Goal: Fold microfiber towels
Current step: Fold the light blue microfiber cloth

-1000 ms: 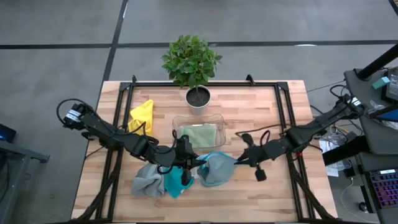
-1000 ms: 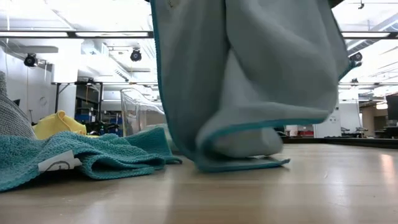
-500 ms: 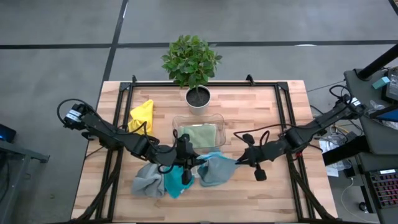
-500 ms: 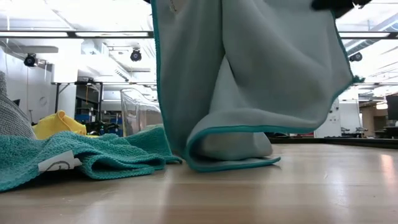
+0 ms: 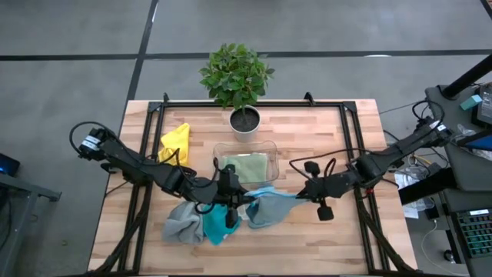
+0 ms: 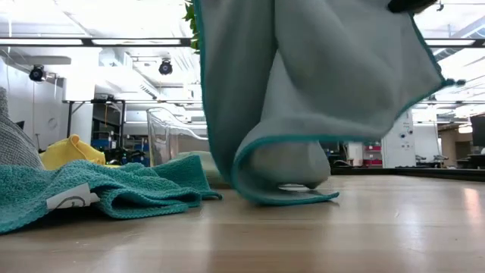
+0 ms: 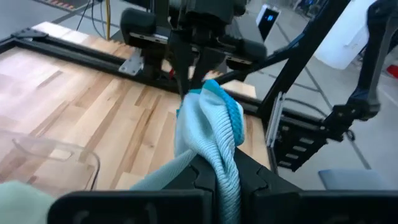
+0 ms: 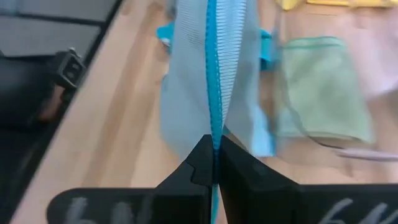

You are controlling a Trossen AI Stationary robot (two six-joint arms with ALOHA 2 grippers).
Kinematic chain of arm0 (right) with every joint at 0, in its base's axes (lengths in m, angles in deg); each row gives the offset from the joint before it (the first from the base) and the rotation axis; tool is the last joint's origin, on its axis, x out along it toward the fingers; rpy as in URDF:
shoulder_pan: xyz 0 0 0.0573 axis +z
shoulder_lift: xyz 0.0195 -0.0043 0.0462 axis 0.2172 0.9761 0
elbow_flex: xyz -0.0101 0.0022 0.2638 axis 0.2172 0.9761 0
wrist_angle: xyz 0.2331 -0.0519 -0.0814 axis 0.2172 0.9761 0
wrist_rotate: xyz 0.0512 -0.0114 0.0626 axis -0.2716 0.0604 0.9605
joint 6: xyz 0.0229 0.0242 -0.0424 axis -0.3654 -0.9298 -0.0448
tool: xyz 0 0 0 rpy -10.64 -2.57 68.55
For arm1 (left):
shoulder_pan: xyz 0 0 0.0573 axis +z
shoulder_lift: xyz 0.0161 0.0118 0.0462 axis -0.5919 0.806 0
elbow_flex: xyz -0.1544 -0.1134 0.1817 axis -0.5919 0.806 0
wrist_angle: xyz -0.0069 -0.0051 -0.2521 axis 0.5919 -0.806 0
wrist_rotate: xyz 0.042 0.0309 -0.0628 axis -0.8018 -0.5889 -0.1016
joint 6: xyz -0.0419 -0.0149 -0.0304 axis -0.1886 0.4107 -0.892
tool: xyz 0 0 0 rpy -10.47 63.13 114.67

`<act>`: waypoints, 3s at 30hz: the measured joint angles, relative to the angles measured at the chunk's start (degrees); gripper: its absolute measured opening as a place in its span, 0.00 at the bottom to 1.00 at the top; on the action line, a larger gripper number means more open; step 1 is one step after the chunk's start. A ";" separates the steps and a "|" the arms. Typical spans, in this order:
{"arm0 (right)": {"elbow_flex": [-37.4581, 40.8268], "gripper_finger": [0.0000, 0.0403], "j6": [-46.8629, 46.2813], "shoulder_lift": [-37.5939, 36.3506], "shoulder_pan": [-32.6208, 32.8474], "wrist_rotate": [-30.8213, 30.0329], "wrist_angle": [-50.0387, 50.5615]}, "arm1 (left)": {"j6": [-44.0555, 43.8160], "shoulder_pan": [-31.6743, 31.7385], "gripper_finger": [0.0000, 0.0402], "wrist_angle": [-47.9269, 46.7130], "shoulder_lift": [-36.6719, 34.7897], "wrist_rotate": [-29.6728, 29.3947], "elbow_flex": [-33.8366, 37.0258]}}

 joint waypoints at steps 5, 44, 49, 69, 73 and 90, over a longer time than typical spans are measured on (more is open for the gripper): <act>-11.46 0.02 0.51 0.85 0.06 -5.61 16.01 | 0.00 0.06 0.00 -0.09 0.00 3.60 -2.63; -28.00 0.02 -5.31 5.91 7.18 -9.76 37.18 | -3.14 -0.83 0.00 -4.87 -0.46 9.16 -3.52; -31.00 0.02 -5.07 5.91 7.18 -11.16 39.33 | -3.19 -0.97 0.00 -3.94 -0.61 9.29 -3.65; -25.19 0.02 -13.84 4.06 8.82 -10.53 45.64 | -5.94 1.16 0.00 -8.10 0.07 9.45 -3.47; -20.03 0.02 -17.15 3.52 10.67 -6.78 40.52 | -7.69 0.00 0.00 -8.21 1.73 9.34 -2.95; 8.09 0.06 -22.72 6.06 14.09 -12.66 -10.05 | -16.63 -3.30 0.00 -8.23 7.50 18.24 -2.89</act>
